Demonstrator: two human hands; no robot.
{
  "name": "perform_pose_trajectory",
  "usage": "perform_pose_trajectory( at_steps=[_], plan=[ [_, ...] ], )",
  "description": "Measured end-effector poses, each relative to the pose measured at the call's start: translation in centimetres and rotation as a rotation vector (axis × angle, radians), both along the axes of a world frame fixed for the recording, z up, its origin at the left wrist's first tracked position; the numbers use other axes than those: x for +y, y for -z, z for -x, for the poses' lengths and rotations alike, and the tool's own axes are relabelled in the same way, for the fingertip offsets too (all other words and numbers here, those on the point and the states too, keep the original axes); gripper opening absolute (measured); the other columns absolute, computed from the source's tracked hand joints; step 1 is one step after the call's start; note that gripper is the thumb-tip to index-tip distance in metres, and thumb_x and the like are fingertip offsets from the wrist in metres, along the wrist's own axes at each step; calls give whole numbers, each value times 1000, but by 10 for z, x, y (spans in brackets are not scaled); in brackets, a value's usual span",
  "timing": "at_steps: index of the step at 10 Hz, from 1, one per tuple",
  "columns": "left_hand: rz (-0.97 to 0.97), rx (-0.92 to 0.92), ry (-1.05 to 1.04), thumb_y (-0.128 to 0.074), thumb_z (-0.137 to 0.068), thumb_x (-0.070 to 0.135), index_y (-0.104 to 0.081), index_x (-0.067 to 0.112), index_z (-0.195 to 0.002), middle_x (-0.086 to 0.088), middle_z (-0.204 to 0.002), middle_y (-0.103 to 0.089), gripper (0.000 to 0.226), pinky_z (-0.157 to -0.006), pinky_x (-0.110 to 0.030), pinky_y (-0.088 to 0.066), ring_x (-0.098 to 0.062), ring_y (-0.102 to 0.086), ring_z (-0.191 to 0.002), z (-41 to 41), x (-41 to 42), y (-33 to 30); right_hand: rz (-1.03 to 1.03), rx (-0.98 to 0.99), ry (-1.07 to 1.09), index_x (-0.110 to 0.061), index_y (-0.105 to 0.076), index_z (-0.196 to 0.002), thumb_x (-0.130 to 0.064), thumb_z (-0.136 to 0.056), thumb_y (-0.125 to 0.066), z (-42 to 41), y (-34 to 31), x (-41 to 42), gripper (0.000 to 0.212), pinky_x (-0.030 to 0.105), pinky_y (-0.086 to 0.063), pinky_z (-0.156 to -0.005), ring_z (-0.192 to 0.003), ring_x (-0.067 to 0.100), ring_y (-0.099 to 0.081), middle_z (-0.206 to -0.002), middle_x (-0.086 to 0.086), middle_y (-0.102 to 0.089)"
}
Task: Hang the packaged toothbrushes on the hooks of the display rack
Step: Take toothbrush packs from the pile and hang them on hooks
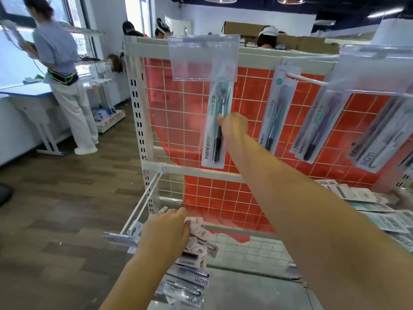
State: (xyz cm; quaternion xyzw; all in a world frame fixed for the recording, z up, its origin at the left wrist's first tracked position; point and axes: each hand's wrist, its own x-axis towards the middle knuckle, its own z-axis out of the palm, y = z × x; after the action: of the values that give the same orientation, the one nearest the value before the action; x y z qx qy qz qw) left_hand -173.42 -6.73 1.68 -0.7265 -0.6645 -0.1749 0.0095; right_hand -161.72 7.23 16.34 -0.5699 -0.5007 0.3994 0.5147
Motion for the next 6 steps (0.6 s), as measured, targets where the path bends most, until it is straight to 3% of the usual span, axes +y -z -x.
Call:
perform_pose_trajectory(
  at_steps=[1, 2, 3, 5, 6],
  plan=[
    [-12, 54, -19, -36, -98, 34, -53, 22, -111, 7, -105, -66, 26, -77, -25, -48, -13, -61, -93, 2, 2, -5, -29, -84, -8, 4, -54, -119, -18, -96, -46, -4, 8, 12, 33, 13, -44, -57, -77, 19, -55, -124, 19, -58],
    [-17, 56, -8, -37, -97, 34, -55, 23, -115, 6, -108, -66, 27, -79, -26, -48, -14, -62, -96, 1, 4, -9, 24, -277, -39, 3, -52, -123, -34, -98, -40, -5, 14, 5, 46, 35, -43, -90, -111, 32, -55, -123, 19, -57],
    [-8, 53, -2, -37, -97, 34, -56, 21, -111, 5, -107, -66, 27, -76, -26, -45, -15, -62, -95, -3, 7, -13, 107, -343, -72, 3, -45, -129, -42, -97, -40, -10, 23, -5, 55, 36, -45, -83, -100, 30, -57, -113, 14, -58],
    [16, 66, 0, -38, -97, 33, -56, 18, -111, 0, -101, -67, 28, -73, -30, -45, -21, -62, -93, -17, 22, -24, 280, -548, -259, -4, -40, -133, -30, -93, -54, -47, 48, -40, 50, 25, -39, -77, -97, 17, -48, -110, 5, -51],
    [61, 38, 39, -40, -96, 34, -55, 18, -117, -2, -106, -66, 30, -81, -34, -48, -24, -60, -100, -38, 39, -28, 255, -697, -263, -7, -52, -123, -28, -91, -54, -68, 75, -49, 38, 21, -41, -57, -72, 12, -51, -87, -1, -54]
  ],
)
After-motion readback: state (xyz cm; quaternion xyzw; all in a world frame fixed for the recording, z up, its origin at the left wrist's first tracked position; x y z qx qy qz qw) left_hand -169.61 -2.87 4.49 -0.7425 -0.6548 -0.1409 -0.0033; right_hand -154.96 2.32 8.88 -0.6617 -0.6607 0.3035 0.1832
